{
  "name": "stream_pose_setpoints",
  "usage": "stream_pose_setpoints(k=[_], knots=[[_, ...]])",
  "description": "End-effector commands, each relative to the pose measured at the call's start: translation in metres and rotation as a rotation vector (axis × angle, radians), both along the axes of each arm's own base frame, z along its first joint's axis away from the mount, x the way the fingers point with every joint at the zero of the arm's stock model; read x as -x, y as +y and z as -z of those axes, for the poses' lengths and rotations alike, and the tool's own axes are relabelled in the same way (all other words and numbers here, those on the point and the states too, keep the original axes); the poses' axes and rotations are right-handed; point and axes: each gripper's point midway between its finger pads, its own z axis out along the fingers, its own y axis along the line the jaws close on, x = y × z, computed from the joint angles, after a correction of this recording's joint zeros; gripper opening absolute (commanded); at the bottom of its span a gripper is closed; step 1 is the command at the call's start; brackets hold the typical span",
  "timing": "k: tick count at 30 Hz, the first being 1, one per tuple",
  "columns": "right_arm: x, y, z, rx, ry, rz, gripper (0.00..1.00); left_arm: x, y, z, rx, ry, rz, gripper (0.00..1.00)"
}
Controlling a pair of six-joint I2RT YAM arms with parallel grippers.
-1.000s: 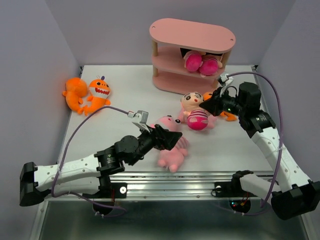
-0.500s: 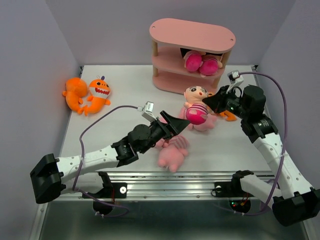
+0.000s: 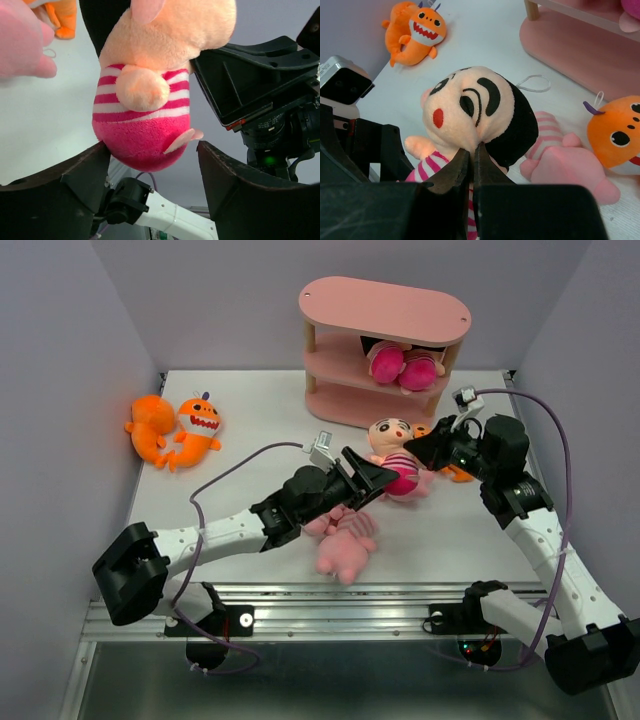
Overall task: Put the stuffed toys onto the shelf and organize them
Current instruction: Pass the stuffed toy from the right arm to the left
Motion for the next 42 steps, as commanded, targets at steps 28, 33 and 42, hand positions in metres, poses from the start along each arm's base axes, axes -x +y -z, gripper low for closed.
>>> stream_pose_setpoints(k=[28, 33, 42], knots=[[0.038, 0.025, -0.012, 0.062, -0.214, -0.323, 0.01, -0.017, 0.102, -0.036, -0.483, -0.563, -0.145, 0.0], [0.051, 0.033, -0.005, 0.039, -0.198, -0.414, 0.06, -0.012, 0.121, -0.044, -0.589, -0.666, -0.142, 0.0], [0.065, 0.026, -0.022, 0.185, -0.285, -0.494, 0.75, -0.023, 0.151, 0.014, -1.013, -0.647, -0.049, 0.0]])
